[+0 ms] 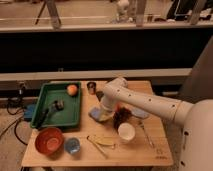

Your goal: Wipe table surface with sponge

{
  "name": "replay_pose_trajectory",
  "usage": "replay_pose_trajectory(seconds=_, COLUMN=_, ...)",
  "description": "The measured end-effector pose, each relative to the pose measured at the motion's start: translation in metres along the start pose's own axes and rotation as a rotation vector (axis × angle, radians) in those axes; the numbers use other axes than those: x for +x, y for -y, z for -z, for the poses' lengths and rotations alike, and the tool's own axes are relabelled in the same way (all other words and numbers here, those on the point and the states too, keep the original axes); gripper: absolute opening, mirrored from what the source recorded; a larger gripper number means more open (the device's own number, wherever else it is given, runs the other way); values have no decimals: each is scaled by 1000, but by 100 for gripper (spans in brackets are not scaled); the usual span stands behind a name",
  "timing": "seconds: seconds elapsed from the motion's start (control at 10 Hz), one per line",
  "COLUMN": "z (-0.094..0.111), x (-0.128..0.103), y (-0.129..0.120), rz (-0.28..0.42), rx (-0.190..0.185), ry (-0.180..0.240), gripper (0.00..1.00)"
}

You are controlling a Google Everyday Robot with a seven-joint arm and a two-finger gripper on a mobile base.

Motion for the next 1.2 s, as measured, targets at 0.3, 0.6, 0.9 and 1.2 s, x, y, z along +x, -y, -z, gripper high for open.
replay_pose_trajectory(seconds=0.3, z=5, x=7, y=9, rz=-19, rx=22, ry=-21, gripper=4)
replay_pose_trajectory(seconds=0.6, z=3, x=7, y=16, rz=-7, rx=32, ry=-18, gripper=4)
replay_pose_trajectory(seconds=0.9, z=-13, x=-30, y=15, rz=94, rx=17, ry=26, gripper=4)
replay_pose_trajectory(seconds=1.2, z=-17, x=-46, y=-9, rz=217, rx=-16, ry=56, gripper=4)
